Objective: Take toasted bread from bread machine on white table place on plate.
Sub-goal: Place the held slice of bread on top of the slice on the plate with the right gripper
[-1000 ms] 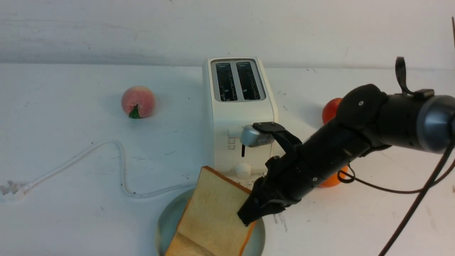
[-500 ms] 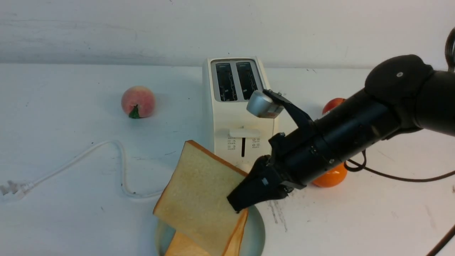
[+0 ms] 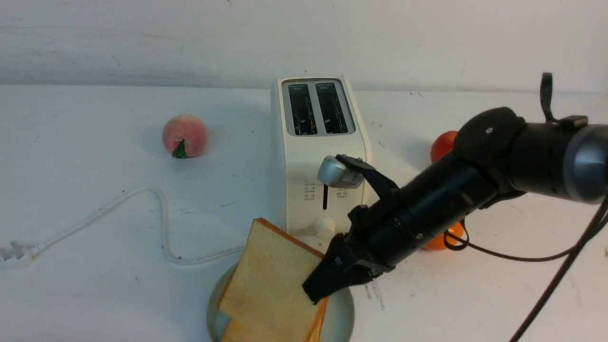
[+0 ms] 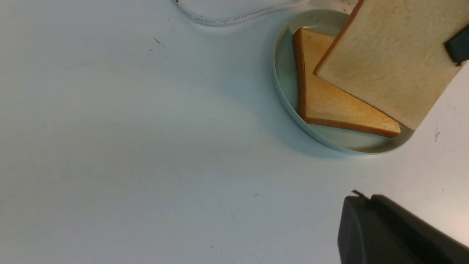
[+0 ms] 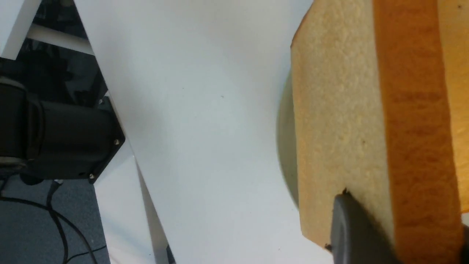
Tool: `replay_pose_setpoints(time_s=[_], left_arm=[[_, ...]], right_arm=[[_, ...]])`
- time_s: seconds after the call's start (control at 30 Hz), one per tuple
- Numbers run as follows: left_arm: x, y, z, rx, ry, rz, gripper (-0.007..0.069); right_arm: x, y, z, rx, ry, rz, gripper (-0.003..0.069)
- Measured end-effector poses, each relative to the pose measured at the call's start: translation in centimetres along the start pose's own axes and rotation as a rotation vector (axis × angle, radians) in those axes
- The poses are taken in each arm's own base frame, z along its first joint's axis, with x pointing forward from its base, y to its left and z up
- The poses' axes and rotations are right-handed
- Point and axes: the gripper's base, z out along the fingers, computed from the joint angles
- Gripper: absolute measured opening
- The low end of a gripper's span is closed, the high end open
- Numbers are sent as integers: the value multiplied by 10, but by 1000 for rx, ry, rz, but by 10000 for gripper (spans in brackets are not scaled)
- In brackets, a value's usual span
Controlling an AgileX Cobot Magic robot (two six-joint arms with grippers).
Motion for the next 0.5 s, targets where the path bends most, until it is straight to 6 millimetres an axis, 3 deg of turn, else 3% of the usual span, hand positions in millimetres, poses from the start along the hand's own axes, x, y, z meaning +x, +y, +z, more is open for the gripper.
replay_pose_setpoints(time_s=[0.27,0.5], left_arm=[[0,0,0,-2,-1,2,-14],[0,0,0,-2,-1,2,-14]], right_arm=[[0,-11,7,34,-9,20,385],[6,-16,7,89,60,-19,458]])
